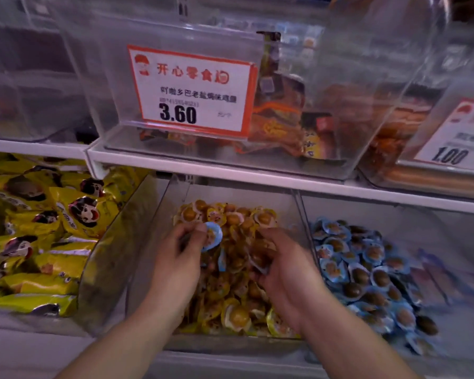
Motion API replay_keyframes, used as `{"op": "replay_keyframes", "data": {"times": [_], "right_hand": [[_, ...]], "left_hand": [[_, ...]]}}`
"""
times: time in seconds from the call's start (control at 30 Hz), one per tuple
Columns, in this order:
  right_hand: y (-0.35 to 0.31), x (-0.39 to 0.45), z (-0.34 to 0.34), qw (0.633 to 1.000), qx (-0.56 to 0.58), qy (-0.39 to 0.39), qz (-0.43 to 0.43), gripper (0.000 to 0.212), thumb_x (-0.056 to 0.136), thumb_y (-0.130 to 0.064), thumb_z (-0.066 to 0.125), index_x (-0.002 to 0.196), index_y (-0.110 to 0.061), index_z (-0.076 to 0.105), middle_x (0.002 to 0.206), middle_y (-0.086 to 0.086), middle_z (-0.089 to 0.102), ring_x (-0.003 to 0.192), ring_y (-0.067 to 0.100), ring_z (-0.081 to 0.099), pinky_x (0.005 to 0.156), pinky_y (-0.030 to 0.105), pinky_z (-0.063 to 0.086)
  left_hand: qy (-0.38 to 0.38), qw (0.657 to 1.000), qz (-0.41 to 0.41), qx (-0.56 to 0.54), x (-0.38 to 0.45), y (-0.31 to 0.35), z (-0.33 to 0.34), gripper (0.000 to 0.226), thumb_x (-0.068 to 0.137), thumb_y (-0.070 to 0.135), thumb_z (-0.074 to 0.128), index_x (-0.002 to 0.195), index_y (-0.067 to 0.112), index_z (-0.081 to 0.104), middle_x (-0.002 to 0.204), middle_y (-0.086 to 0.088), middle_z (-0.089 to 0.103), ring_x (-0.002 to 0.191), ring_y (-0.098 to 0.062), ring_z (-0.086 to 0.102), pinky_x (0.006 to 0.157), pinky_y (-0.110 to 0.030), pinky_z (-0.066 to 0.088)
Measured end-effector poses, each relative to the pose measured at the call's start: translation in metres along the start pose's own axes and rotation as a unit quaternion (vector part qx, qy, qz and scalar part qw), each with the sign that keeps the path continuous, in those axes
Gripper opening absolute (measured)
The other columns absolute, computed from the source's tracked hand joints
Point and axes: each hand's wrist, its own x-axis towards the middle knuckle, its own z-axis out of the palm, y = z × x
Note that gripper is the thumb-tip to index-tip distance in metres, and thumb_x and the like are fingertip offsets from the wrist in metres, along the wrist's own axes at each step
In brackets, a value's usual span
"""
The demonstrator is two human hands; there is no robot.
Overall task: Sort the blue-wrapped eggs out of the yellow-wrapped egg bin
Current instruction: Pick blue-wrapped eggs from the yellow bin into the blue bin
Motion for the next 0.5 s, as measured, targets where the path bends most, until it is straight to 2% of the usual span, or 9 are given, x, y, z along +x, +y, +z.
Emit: {"op": "replay_keyframes", "data": {"times": [0.07, 0.13, 0.2, 0.27, 0.37, 0.43, 0.47, 0.5], "right_hand": [[0.002, -0.004, 0.005, 0.999, 0.016, -0.028, 0.026, 0.029, 0.094, -0.027, 0.056, 0.107, -0.008, 0.073, 0.096, 0.016, 0.068, 0.070, 0.021, 0.062, 0.059, 0.032, 0.048], [0.006, -0.010, 0.013, 0.996, 0.044, -0.055, 0.058, 0.037, 0.095, -0.032, 0.052, 0.115, -0.007, 0.070, 0.108, 0.014, 0.070, 0.085, 0.024, 0.067, 0.079, 0.037, 0.054], [0.007, -0.019, 0.019, 0.986, 0.112, -0.078, 0.091, 0.043, 0.096, -0.039, 0.051, 0.119, -0.009, 0.070, 0.118, 0.012, 0.071, 0.108, 0.025, 0.068, 0.103, 0.038, 0.049], [0.003, -0.023, 0.018, 0.980, 0.146, -0.084, 0.103, 0.048, 0.096, -0.045, 0.050, 0.122, -0.011, 0.070, 0.119, 0.011, 0.072, 0.116, 0.024, 0.066, 0.109, 0.036, 0.044], [-0.013, -0.027, 0.007, 0.989, 0.111, -0.073, 0.066, 0.045, 0.096, -0.042, 0.052, 0.125, -0.011, 0.069, 0.119, 0.011, 0.072, 0.115, 0.024, 0.067, 0.108, 0.037, 0.046], [-0.024, -0.031, 0.001, 0.994, 0.074, -0.065, 0.040, 0.039, 0.096, -0.034, 0.056, 0.124, -0.011, 0.069, 0.118, 0.011, 0.072, 0.109, 0.023, 0.069, 0.101, 0.037, 0.052], [-0.027, -0.030, -0.004, 0.996, 0.058, -0.061, 0.015, 0.035, 0.096, -0.027, 0.058, 0.124, -0.009, 0.069, 0.115, 0.011, 0.073, 0.102, 0.023, 0.072, 0.089, 0.035, 0.058], [-0.030, -0.028, -0.011, 0.998, 0.047, -0.048, -0.020, 0.032, 0.095, -0.020, 0.060, 0.122, -0.006, 0.068, 0.108, 0.011, 0.073, 0.088, 0.021, 0.073, 0.069, 0.030, 0.061]], "left_hand": [[-0.005, 0.989, 0.127, 0.079, -0.008, 0.001, 0.008, 0.011, 0.099, 0.032, 0.058, 0.094, 0.031, 0.068, 0.091, 0.016, 0.071, 0.084, -0.003, 0.067, 0.069, -0.017, 0.052], [-0.029, 0.953, 0.256, 0.157, -0.018, 0.006, 0.015, 0.011, 0.099, 0.034, 0.053, 0.101, 0.033, 0.064, 0.096, 0.020, 0.067, 0.094, 0.003, 0.063, 0.081, -0.009, 0.045], [-0.076, 0.906, 0.353, 0.221, -0.025, 0.008, 0.022, 0.021, 0.099, 0.033, 0.049, 0.113, 0.027, 0.062, 0.108, 0.015, 0.062, 0.105, -0.001, 0.058, 0.091, -0.016, 0.041], [-0.100, 0.871, 0.389, 0.284, -0.029, 0.008, 0.028, 0.034, 0.097, 0.036, 0.044, 0.126, 0.024, 0.057, 0.120, 0.006, 0.060, 0.114, -0.011, 0.054, 0.098, -0.029, 0.040], [-0.128, 0.829, 0.402, 0.368, -0.037, 0.010, 0.037, 0.057, 0.096, 0.042, 0.036, 0.147, 0.018, 0.043, 0.145, -0.004, 0.049, 0.141, -0.023, 0.036, 0.112, -0.051, 0.029], [-0.148, 0.795, 0.427, 0.404, -0.043, 0.011, 0.041, 0.067, 0.098, 0.047, 0.029, 0.155, 0.012, 0.028, 0.159, -0.007, 0.032, 0.150, -0.026, 0.020, 0.117, -0.058, 0.019], [-0.158, 0.787, 0.437, 0.407, -0.045, 0.012, 0.043, 0.069, 0.099, 0.050, 0.026, 0.157, 0.012, 0.023, 0.163, -0.006, 0.024, 0.152, -0.027, 0.015, 0.117, -0.059, 0.017], [-0.173, 0.788, 0.441, 0.394, -0.047, 0.012, 0.043, 0.070, 0.099, 0.053, 0.024, 0.158, 0.015, 0.020, 0.165, -0.004, 0.018, 0.152, -0.027, 0.013, 0.118, -0.057, 0.016]]}}
